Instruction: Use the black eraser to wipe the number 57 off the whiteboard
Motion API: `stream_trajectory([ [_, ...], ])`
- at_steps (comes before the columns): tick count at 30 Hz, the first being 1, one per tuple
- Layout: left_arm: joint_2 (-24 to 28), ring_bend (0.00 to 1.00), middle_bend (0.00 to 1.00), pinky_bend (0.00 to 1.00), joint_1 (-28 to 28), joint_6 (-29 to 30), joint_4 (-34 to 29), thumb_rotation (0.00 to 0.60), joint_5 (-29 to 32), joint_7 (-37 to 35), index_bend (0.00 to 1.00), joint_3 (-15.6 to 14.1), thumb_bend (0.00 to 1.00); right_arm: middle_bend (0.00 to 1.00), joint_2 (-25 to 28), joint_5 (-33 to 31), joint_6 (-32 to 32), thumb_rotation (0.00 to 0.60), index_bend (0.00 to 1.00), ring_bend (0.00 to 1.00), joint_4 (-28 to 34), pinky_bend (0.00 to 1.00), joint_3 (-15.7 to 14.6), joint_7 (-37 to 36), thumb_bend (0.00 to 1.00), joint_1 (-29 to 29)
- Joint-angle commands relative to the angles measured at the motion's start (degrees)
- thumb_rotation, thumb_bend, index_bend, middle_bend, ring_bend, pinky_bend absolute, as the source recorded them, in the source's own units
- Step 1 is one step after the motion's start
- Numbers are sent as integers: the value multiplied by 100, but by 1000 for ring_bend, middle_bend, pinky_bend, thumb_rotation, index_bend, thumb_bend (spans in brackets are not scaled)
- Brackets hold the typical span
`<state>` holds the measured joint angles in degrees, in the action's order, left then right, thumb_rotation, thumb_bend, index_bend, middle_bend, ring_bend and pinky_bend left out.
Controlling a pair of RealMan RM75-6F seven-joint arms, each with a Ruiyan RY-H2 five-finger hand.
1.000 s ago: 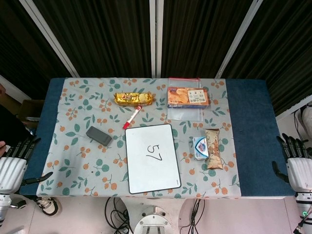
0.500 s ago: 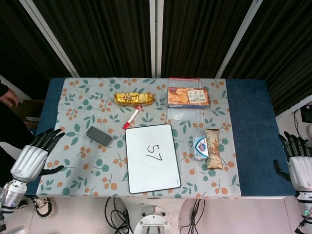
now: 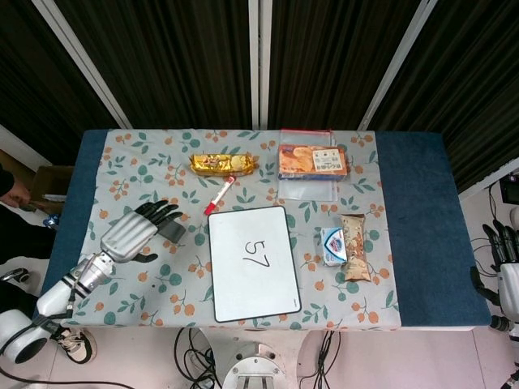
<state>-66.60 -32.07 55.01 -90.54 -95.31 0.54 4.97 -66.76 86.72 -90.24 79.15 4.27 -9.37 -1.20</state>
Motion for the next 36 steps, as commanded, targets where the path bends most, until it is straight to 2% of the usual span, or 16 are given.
stream_trajectory([
  [1, -375, 58, 88, 188, -340, -425, 279, 600, 371, 203, 120, 108, 148, 0, -3, -5, 12, 600, 0, 0, -15, 0, 1, -20, 339, 1],
  [14, -890, 89, 122, 196, -742, -1178, 1097, 600, 1117, 459, 172, -15, 210, 0, -21, -47, 17, 600, 0, 0, -132, 0, 13, -149, 342, 40],
  [28, -1287, 171, 228, 234, -857, -1047, 1764, 600, 1045, 142, 297, -217, 269, 0, 25, -29, 34, 600, 0, 0, 27, 0, 23, 4, 350, 32],
  [36, -1308, 172, 234, 235, -902, -1082, 1930, 600, 1126, 52, 307, -286, 280, 0, 34, -56, 105, 600, 0, 0, 69, 0, 34, 62, 349, 5],
])
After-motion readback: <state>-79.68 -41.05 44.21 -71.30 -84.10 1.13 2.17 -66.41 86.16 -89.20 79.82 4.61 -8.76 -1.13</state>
